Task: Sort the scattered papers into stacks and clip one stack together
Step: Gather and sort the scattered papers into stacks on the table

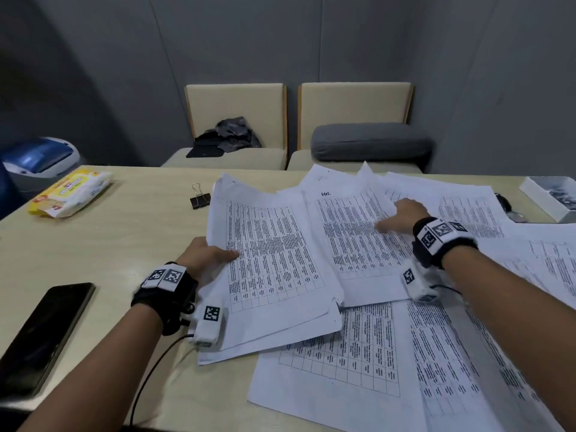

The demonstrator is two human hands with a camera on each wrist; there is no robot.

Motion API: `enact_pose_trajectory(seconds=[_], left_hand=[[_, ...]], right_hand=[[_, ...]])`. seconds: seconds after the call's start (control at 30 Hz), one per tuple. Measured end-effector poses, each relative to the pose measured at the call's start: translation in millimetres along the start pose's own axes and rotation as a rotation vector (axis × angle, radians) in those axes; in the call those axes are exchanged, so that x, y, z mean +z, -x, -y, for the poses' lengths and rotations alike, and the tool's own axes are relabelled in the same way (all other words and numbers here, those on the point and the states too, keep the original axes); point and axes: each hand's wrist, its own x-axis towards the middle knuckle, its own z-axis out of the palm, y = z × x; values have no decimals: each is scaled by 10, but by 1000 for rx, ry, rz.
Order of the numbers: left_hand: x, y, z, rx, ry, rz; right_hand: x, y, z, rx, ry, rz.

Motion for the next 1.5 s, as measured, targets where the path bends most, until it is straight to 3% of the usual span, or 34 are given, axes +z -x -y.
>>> enact_pose_trajectory(seconds=[0.2, 0.33, 0.53, 0.63, 0.77, 0.93, 1.03, 1.13, 1.23, 1.37, 1.5], left_hand=[[79, 112, -63, 37, -14, -21], [58, 70, -46, 17, -1, -1], [0, -25, -9, -15, 26, 15], [-20, -27, -8, -33, 38, 47], [-26, 5, -67, -62, 66, 65], [-6, -14, -85, -54, 184, 180], [57, -15, -56, -31, 241, 156], [185, -21, -22, -40, 233, 171], [272, 43, -8, 81, 86, 64], [226, 283, -325, 444, 44, 9], [209, 678, -924, 810, 81, -44]], right_hand=[[-54, 5, 39, 91, -47, 11], [-137, -115, -135, -22, -281, 81], [-729, 511, 287, -290, -587, -372], [-946, 754, 443, -384, -743, -480], [-734, 766, 515, -324, -785, -311], [144, 774, 465, -181, -656, -21], [524, 875, 543, -156, -474, 122], [630, 951, 635, -225, -223, 263], [574, 979, 625, -277, -119, 353], [158, 932, 552, -274, -463, 195], [-464, 1084, 699, -596, -776, 16]])
